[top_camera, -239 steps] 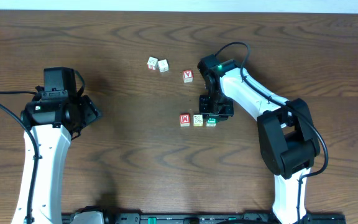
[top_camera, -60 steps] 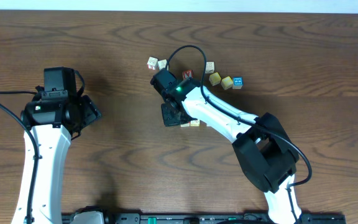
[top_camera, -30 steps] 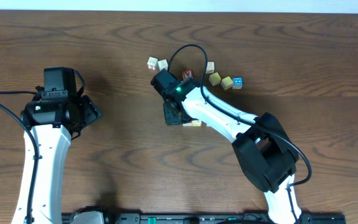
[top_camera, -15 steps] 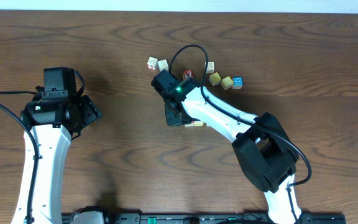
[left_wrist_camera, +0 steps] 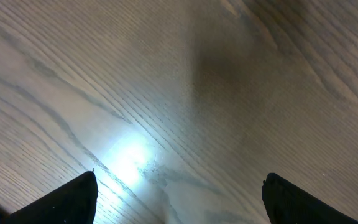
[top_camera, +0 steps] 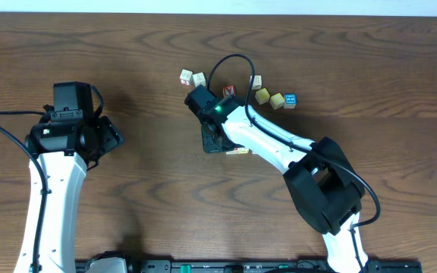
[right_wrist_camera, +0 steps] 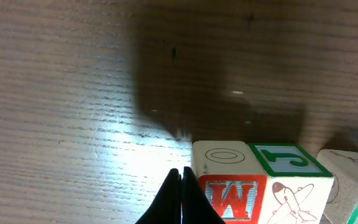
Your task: Lift 3 blocks
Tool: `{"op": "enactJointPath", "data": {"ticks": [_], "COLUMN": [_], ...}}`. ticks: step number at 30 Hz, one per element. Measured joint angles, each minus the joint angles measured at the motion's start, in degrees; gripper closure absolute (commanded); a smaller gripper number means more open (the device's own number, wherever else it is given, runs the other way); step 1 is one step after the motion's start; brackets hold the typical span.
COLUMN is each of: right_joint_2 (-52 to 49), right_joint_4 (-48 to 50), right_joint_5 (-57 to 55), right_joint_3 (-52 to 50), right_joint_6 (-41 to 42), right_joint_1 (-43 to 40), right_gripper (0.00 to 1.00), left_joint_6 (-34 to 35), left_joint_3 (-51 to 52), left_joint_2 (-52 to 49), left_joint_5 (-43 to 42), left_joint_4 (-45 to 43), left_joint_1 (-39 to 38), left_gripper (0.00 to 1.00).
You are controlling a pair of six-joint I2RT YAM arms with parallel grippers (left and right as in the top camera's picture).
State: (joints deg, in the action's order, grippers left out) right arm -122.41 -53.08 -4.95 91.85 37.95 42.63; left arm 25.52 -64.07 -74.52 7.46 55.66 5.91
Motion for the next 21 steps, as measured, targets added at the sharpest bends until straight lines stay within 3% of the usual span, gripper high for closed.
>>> {"op": "enactJointPath", "data": {"ticks": [21], "right_joint_2": [0.0], "right_joint_4": [-0.8], "right_joint_5": [-0.5], "right_joint_3": [0.0], "right_joint_6": [1.0], "right_joint_1": [-1.0], "right_gripper": [0.98], "left_joint_6": [0.0], "left_joint_3": [0.0], "left_joint_2": [0.0], "left_joint_5": [0.0], "left_joint_4": [0.0], "left_joint_1": [0.0], "left_gripper": [0.15]}}
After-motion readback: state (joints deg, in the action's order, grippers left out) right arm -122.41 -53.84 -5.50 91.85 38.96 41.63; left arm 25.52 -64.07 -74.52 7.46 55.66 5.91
